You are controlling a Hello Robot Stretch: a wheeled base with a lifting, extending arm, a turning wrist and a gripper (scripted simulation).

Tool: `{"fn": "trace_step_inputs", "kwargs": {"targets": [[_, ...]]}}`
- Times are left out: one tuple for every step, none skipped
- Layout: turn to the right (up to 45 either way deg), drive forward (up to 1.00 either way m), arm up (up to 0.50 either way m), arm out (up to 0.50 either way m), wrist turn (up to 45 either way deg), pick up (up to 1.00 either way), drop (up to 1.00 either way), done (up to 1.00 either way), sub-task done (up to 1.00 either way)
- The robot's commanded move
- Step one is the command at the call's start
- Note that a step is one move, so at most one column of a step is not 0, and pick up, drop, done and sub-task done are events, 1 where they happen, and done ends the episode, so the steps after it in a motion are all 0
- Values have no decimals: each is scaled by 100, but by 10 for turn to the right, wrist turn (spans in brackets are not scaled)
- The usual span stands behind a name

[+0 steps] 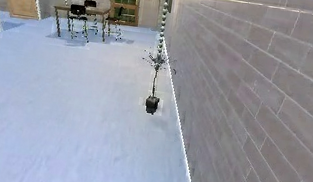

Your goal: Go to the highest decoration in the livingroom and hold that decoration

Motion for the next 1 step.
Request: {"fn": "trace_step_inputs", "kwargs": {"targets": [[-210, 0, 0, 0, 0, 0, 0, 0, 0]]}}
